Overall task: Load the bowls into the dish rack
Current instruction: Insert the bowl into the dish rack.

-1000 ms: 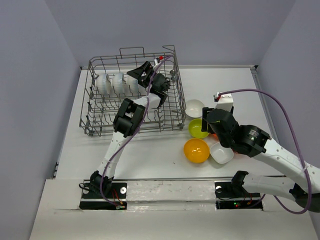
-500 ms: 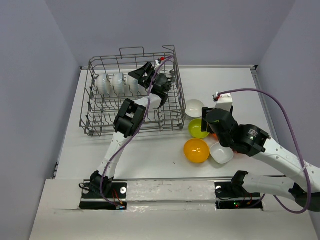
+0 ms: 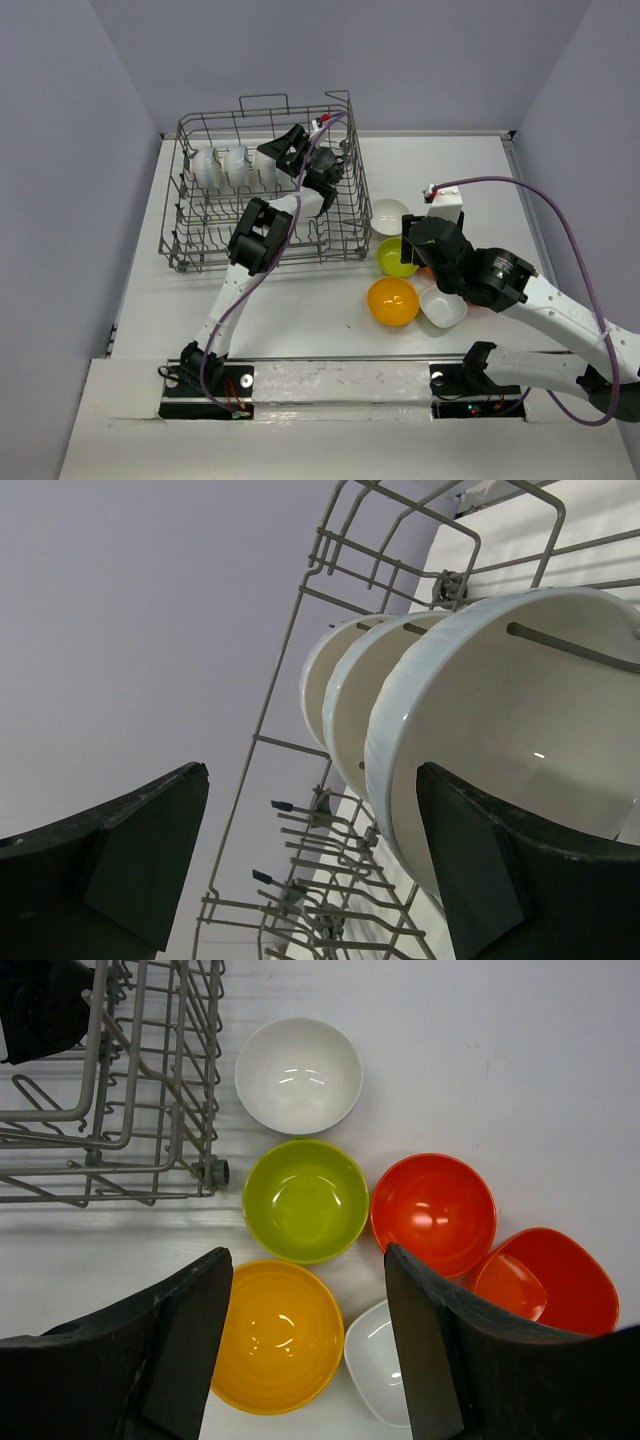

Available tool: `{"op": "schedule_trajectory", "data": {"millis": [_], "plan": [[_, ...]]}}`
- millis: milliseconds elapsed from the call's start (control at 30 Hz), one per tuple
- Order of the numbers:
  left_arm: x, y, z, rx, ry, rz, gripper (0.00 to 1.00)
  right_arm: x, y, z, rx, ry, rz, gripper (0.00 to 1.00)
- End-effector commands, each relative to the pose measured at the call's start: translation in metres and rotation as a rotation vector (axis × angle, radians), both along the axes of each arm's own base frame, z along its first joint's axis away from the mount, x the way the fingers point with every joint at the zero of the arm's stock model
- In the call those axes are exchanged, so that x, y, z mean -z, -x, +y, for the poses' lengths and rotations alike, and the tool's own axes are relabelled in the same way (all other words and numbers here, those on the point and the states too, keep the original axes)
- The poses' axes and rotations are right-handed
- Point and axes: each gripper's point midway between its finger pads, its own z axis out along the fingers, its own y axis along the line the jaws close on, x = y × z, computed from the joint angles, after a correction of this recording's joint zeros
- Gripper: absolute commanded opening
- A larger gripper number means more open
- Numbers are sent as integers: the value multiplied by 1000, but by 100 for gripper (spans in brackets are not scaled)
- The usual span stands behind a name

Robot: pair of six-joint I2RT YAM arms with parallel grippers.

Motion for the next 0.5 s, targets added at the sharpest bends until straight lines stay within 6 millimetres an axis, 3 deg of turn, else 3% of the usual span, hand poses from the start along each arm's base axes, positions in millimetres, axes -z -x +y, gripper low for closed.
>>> {"op": "schedule_trajectory", "data": {"millis": [0,467], "plan": [[3,6,-9,-25,79,-75,99,-18,-3,0,20,-54,-38,68],[3,5,-14,-16,81,-81,99,-17,-3,0,21,-52,-35,68]]}}
